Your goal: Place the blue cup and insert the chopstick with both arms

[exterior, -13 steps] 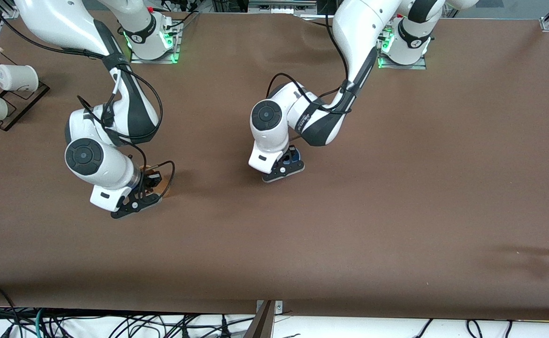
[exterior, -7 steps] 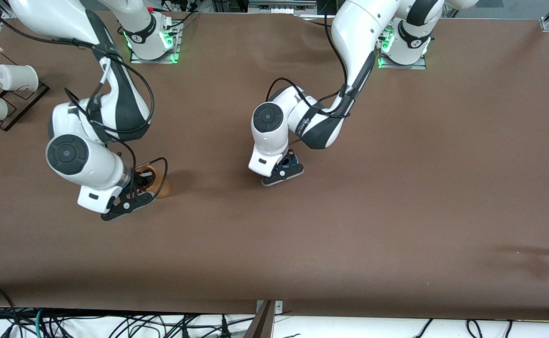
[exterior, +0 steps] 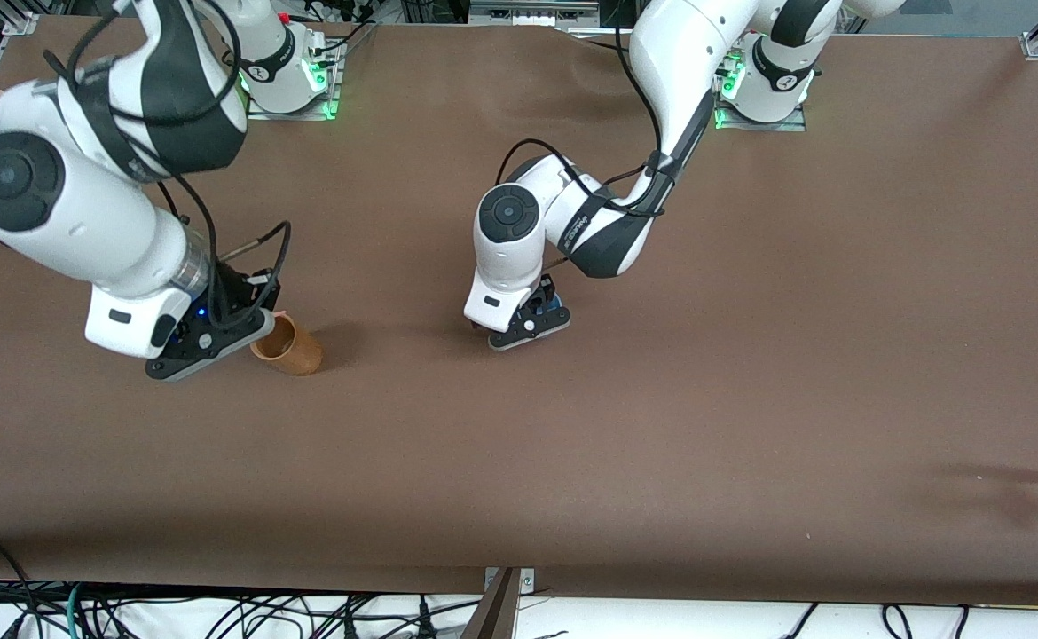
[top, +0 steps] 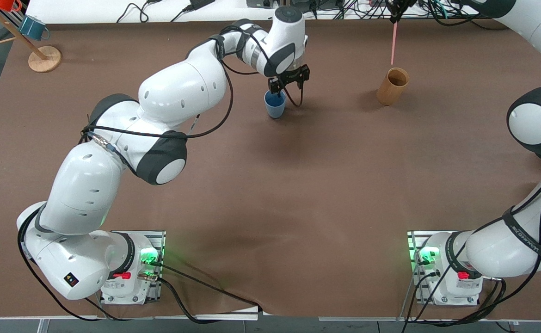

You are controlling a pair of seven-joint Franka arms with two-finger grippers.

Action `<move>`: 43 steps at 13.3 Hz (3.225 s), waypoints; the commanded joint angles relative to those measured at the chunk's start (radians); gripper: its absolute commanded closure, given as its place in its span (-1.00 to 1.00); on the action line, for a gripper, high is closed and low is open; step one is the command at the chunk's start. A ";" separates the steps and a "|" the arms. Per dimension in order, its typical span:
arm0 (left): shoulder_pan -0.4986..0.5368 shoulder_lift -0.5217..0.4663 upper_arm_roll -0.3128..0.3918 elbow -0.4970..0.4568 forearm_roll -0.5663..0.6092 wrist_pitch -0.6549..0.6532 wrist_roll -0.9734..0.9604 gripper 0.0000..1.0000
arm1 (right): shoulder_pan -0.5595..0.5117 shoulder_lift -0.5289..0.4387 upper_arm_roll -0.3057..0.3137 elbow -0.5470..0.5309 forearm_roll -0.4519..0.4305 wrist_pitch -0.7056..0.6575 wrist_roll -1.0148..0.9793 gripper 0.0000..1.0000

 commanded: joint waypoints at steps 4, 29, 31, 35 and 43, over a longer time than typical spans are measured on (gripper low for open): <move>0.186 -0.232 0.012 -0.018 -0.043 -0.293 0.427 -1.00 | 0.014 0.022 0.080 0.061 0.012 -0.015 0.074 1.00; 0.670 -0.936 0.056 -0.557 0.040 -0.493 1.055 -1.00 | 0.454 0.266 0.008 0.058 -0.031 0.439 0.631 1.00; 0.664 -0.918 0.050 -0.542 0.040 -0.508 1.054 -1.00 | 0.456 0.286 0.008 0.057 -0.063 0.441 0.636 1.00; 0.662 -0.913 0.033 -0.539 0.040 -0.509 1.052 -1.00 | 0.459 0.296 0.004 0.055 -0.060 0.464 0.650 -0.30; 0.673 -0.910 0.030 -0.539 0.038 -0.509 1.055 -1.00 | 0.421 0.144 -0.081 0.040 -0.022 0.196 0.602 -1.00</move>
